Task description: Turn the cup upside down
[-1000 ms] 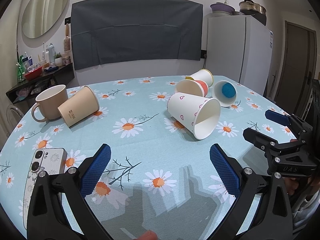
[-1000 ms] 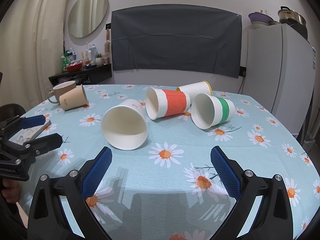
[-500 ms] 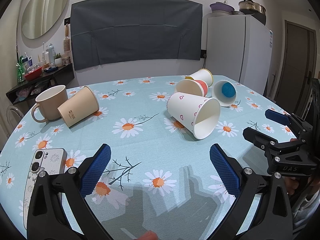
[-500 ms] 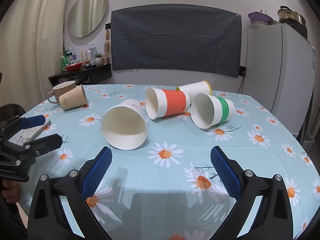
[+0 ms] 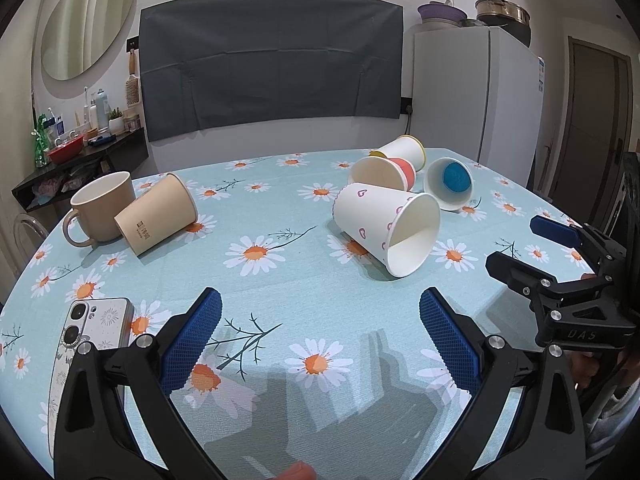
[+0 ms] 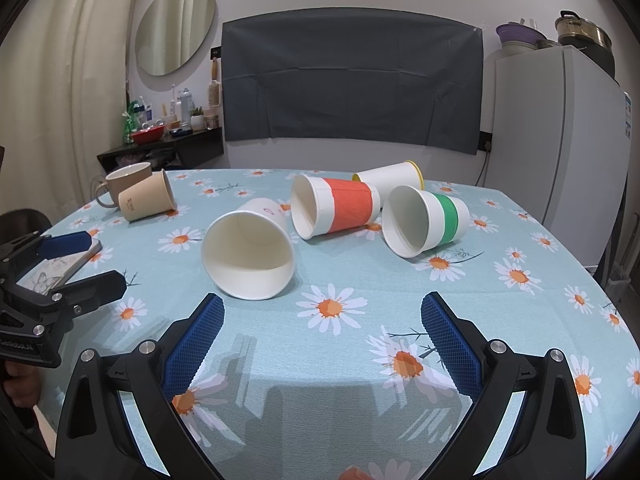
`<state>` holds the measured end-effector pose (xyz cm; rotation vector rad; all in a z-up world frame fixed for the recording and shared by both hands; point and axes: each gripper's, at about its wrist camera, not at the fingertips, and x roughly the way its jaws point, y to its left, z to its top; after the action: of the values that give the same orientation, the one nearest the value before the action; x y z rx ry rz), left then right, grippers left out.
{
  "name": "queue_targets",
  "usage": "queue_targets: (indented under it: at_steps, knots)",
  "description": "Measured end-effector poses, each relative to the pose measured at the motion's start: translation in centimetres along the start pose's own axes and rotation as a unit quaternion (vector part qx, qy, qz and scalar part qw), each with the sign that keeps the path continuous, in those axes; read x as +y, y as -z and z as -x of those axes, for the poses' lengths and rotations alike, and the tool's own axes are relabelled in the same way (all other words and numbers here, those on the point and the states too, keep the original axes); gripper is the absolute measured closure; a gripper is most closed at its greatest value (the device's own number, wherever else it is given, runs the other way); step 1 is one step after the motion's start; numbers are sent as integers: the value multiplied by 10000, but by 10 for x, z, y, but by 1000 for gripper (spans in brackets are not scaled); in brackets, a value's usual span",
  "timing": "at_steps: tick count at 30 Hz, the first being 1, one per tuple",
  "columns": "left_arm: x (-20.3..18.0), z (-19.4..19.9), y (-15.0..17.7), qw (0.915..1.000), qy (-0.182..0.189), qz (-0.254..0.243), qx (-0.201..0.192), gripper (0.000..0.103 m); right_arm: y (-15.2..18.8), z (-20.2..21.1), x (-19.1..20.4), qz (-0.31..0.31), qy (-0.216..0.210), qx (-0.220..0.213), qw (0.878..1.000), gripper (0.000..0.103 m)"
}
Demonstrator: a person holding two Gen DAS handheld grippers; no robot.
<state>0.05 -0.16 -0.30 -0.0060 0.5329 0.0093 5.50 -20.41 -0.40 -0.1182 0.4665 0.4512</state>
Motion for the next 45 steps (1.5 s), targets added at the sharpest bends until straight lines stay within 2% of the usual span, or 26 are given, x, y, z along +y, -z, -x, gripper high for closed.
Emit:
queue_targets:
  at_steps: [24,31,36,38,44,45]
  knots:
    - [-7,-5,-1,9995,-184,-175,202,6,0,-6,0,-129,98,144,9998,8]
    - [-11,-17,-9,9988,-31,-140,470,6,-6,-9,-14,-353,-28,269,9990,8]
    - [-18,-31,-22,9980,22,-120,616,6,-13,-14,-30,-477,26,371,9982,8]
    - [-22,-39,-27,9971,147,-110,738,6,-16,-17,-36,-485,59,371,9981,8]
    - [-29,-59,-39,9957,107,-54,919,6,-22,-30,-52,-708,-195,536,9959,8]
    - [-30,-62,-41,9954,97,-40,952,6,-22,-33,-55,-765,-349,614,9946,8]
